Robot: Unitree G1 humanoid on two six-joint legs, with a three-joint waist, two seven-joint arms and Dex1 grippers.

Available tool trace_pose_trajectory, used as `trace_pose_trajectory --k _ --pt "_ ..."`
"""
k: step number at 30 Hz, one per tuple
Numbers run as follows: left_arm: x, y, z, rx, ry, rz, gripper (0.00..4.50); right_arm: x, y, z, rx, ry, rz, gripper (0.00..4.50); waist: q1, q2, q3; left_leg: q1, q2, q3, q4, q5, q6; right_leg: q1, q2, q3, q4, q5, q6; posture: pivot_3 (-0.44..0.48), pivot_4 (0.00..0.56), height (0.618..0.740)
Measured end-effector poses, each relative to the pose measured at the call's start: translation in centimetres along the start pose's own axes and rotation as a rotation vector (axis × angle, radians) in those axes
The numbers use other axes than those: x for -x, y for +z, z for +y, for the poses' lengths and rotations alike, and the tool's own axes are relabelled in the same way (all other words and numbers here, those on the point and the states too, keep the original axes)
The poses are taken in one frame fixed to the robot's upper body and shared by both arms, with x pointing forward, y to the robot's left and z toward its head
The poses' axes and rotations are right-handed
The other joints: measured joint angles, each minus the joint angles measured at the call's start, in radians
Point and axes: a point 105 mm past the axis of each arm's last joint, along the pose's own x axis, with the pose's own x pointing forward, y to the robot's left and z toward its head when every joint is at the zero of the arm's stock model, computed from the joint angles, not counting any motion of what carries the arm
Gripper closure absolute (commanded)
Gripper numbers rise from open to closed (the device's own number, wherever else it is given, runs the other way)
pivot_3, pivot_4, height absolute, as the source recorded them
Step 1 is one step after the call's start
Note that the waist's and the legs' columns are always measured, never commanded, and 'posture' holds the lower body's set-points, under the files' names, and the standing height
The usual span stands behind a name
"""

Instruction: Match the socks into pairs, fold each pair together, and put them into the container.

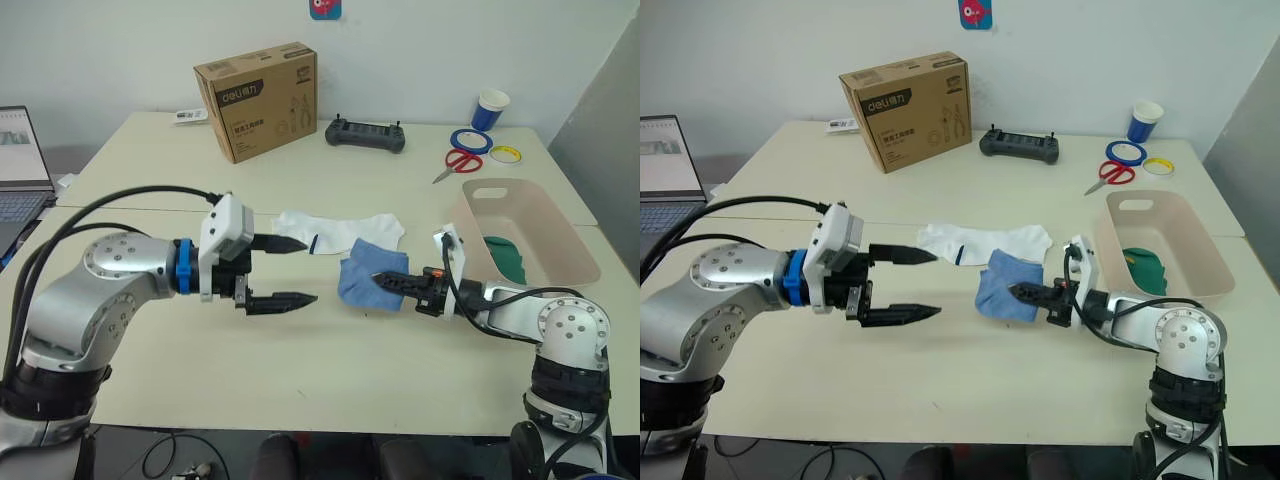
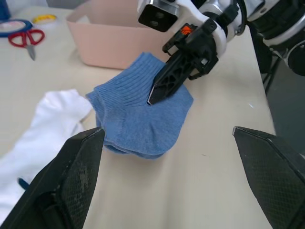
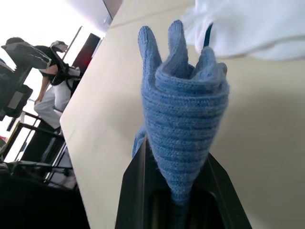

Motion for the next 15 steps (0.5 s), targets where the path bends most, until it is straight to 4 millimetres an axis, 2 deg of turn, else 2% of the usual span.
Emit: trace_pose_trajectory --k 3,6,8,10,12,15 --pt "-0.9 2.2 1.0 -0.032 0.020 -0.085 0.02 1.0 3.7 1.3 0.140 0.016 -0.089 4.50 0.003 0.000 0.001 0.000 0.000 0.000 0.001 0.000 0.000 0.000 0.000 0.000 0.000 0.000 0.001 0.000 0.150 0.740" --pt "-2.2 5.0 1.5 -0.051 0.006 -0.190 0.02 3.2 8.4 1.9 0.326 -0.057 -0.201 4.50 0.008 0.001 0.002 0.000 0.000 0.000 0.001 0.000 0.000 0.000 0.000 0.000 0.000 0.000 0.001 0.000 0.150 0.740" --pt "-3.7 6.8 1.7 -0.069 0.001 -0.264 0.02 5.7 12.3 1.0 0.486 -0.224 -0.281 4.50 0.022 0.002 0.003 -0.001 -0.001 0.001 0.000 0.000 0.000 0.000 0.000 0.000 -0.001 0.000 0.001 0.000 0.150 0.740" --pt "-5.2 7.2 1.4 -0.057 -0.016 -0.301 0.02 8.4 15.5 0.1 0.647 -0.393 -0.347 4.50 0.029 0.002 0.003 -0.001 -0.001 0.001 0.000 0.000 0.000 0.000 0.000 0.001 -0.002 0.001 0.000 0.000 0.150 0.740" --pt "-7.0 7.1 0.7 -0.023 -0.054 -0.325 0.02 10.4 17.3 -1.9 0.829 -0.591 -0.315 4.50 0.031 0.002 0.003 -0.001 -0.001 0.002 0.001 0.000 0.000 0.000 -0.001 0.002 -0.002 0.001 -0.001 0.000 0.150 0.740" --pt "-8.7 7.5 0.6 -0.005 -0.058 -0.343 0.02 12.0 18.4 -4.3 1.069 -0.769 -0.219 4.50 0.031 0.002 0.003 -0.001 -0.001 0.004 0.001 0.000 0.000 -0.001 0.000 0.004 -0.001 0.002 -0.002 0.000 0.150 0.740"
